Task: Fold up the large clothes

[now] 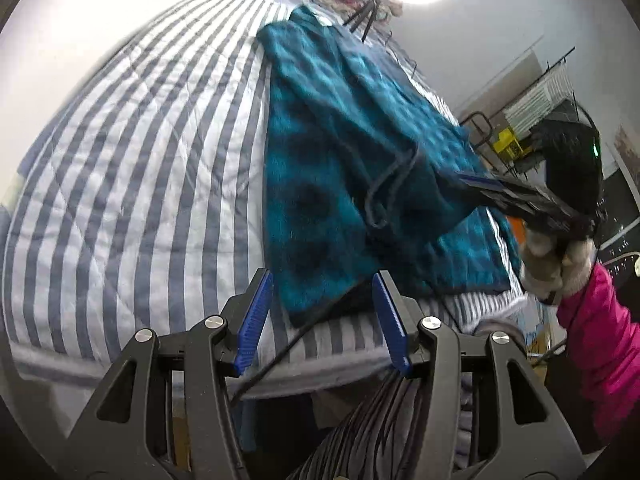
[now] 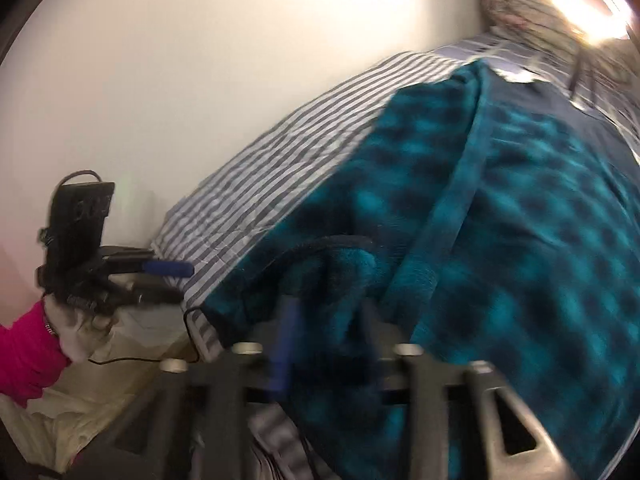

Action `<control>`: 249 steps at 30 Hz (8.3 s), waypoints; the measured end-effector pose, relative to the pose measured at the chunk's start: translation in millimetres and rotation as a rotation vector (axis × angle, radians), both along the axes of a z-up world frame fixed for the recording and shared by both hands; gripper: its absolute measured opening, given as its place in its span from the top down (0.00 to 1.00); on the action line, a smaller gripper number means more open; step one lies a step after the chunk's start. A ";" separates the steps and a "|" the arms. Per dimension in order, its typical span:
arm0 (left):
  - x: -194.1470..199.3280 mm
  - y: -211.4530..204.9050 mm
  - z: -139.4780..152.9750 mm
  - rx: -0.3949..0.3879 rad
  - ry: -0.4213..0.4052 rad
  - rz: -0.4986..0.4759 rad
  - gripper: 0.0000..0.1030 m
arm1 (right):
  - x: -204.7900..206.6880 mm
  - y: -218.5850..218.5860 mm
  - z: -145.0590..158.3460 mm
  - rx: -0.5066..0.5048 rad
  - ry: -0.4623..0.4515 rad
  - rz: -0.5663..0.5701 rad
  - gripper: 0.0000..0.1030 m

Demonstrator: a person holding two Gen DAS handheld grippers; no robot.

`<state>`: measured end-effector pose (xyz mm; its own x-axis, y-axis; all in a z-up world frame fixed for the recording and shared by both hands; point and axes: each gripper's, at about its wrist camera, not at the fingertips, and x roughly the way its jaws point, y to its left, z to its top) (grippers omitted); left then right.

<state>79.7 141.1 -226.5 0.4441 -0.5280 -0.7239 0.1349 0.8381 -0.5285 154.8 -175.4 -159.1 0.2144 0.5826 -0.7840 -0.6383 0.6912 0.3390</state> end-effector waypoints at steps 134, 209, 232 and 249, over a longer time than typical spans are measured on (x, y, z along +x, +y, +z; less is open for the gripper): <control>43.8 10.1 250.3 0.218 -0.460 0.086 0.65 | -55.3 -87.9 299.7 0.157 -0.449 -0.259 0.60; 38.5 -20.5 -38.6 0.001 0.233 0.053 0.97 | -32.3 24.5 -83.4 0.223 0.486 -0.296 0.93; 36.1 -30.8 -50.3 -0.058 0.180 0.082 0.78 | -12.9 23.7 -0.1 0.116 0.069 -0.239 0.70; 12.9 -26.7 -0.1 -0.116 0.003 0.036 0.94 | 81.5 90.2 -35.8 -0.063 0.160 -0.206 0.67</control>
